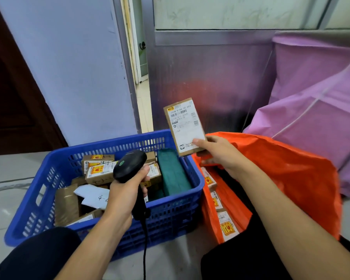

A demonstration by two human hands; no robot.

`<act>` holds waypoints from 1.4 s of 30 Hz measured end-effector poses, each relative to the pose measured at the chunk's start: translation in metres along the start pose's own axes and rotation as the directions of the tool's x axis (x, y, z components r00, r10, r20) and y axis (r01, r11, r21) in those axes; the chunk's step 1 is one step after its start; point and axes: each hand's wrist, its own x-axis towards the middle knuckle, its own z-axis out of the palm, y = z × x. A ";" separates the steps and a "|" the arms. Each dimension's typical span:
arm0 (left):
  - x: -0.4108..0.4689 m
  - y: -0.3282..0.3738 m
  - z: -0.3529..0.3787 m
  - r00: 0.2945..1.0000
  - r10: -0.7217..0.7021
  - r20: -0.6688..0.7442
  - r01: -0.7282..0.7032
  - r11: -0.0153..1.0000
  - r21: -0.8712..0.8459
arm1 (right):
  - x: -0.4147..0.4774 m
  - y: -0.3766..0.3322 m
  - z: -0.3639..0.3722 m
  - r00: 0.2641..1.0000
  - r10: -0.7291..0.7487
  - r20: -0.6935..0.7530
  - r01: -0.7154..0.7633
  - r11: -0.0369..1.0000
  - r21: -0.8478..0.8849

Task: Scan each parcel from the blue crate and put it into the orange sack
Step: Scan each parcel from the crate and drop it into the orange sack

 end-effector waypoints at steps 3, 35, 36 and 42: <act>-0.003 -0.002 0.002 1.000 -0.010 0.028 0.010 1.000 0.013 | 0.012 0.013 -0.025 0.983 0.099 -0.157 -0.084 0.992 0.098; 0.005 -0.013 -0.002 0.981 -0.112 0.156 0.086 0.982 0.166 | 0.001 0.265 -0.023 0.422 0.774 -0.472 -0.603 0.628 0.492; 0.005 -0.014 -0.001 0.980 -0.115 0.165 0.086 0.981 0.171 | 0.004 0.276 -0.022 0.442 0.778 -0.446 -0.601 0.626 0.497; 0.014 -0.023 0.007 0.969 -0.207 0.133 0.180 0.966 0.187 | 0.040 0.364 -0.028 0.430 0.769 -0.473 -0.622 0.632 0.462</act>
